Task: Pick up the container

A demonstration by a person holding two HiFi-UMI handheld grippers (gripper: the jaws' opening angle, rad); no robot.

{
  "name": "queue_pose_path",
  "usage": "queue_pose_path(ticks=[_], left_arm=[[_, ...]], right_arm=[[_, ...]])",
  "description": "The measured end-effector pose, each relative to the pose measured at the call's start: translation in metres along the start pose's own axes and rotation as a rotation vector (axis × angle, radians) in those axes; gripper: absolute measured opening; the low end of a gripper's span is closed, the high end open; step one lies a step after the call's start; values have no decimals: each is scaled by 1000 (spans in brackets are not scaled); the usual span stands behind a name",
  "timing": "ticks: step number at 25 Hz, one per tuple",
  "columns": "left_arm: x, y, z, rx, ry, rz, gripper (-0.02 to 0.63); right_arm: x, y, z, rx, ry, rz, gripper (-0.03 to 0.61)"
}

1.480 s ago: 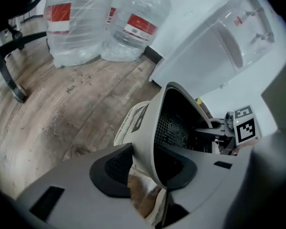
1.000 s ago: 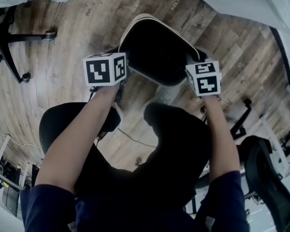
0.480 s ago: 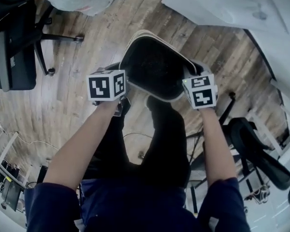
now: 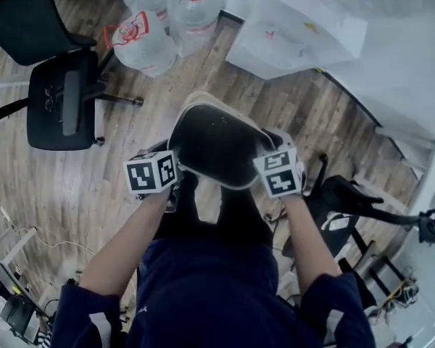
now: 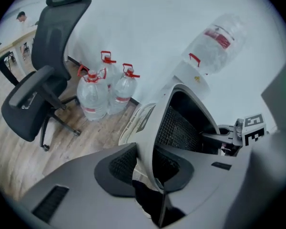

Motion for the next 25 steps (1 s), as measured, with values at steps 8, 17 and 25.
queue_pose_path(ticks=[8, 17, 25], left_arm=[[90, -6, 5, -19, -83, 21, 103], [148, -13, -8, -62, -177, 66, 106], [163, -30, -16, -80, -217, 86, 109]], right_arm=[[81, 50, -12, 6, -67, 60, 52], [133, 76, -25, -14, -140, 109, 52], [154, 70, -24, -18, -180, 145, 52]])
Point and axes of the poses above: the fingertips, and each gripper's own axes: x backward along the fingers, y to its left, z out of its underside, the point moved 9 cm from there along x, backward along the fingers, and after that the axes turned 12 degrees about -z, right-handed, at the moved point
